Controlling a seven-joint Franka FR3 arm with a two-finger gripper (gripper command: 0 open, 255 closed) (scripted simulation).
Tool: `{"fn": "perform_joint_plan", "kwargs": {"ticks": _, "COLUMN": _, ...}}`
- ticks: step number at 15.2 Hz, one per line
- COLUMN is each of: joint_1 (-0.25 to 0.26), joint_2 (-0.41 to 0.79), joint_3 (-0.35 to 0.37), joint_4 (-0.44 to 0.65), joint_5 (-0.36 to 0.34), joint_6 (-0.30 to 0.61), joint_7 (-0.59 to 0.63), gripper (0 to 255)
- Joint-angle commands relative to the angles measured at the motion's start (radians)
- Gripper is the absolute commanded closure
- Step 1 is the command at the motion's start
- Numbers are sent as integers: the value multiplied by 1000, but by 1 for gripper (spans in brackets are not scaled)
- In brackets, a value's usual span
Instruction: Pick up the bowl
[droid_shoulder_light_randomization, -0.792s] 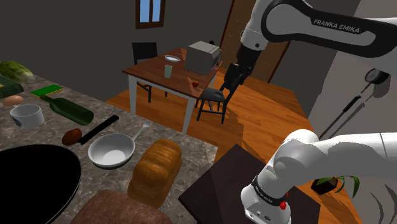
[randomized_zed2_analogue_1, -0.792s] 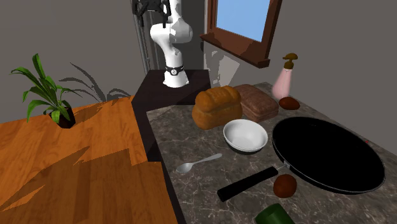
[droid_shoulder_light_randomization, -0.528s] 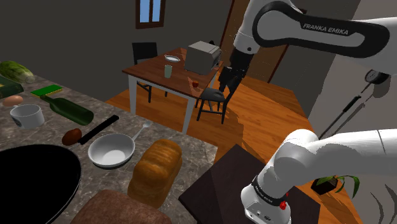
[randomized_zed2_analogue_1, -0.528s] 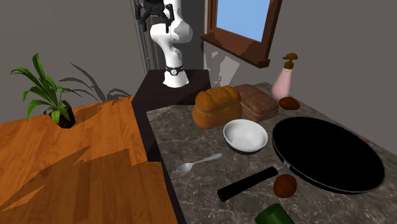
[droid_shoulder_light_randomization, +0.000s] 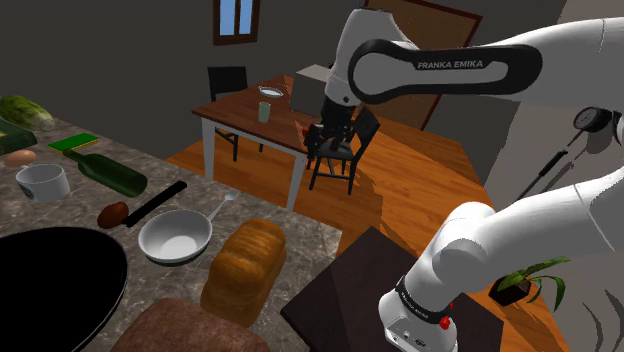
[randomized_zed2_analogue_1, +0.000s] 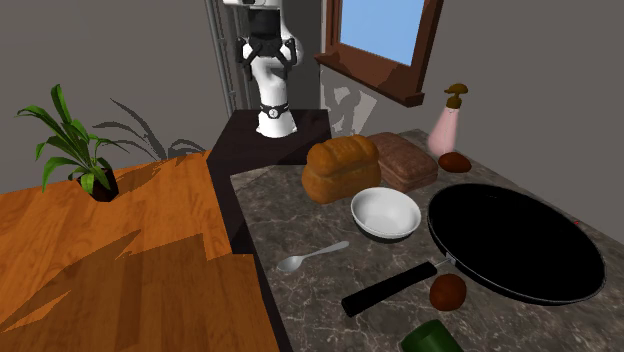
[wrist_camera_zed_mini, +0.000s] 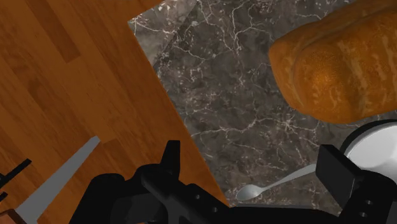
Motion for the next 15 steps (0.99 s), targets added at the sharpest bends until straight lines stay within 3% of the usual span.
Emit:
{"fn": "perform_joint_plan", "kwargs": {"ticks": 1, "joint_1": 10, "joint_2": 58, "joint_3": 22, "joint_4": -5, "joint_5": 9, "joint_6": 65, "joint_7": 23, "gripper": 0}}
{"fn": "perform_joint_plan", "kwargs": {"ticks": 8, "joint_1": 36, "joint_2": 291, "joint_3": 96, "joint_4": 50, "joint_5": 12, "joint_6": 247, "joint_7": 107, "gripper": 0}}
{"fn": "perform_joint_plan", "kwargs": {"ticks": 15, "joint_1": 58, "joint_2": 547, "joint_3": 157, "joint_4": 168, "joint_5": -40, "joint_6": 385, "joint_7": 210, "gripper": 0}}
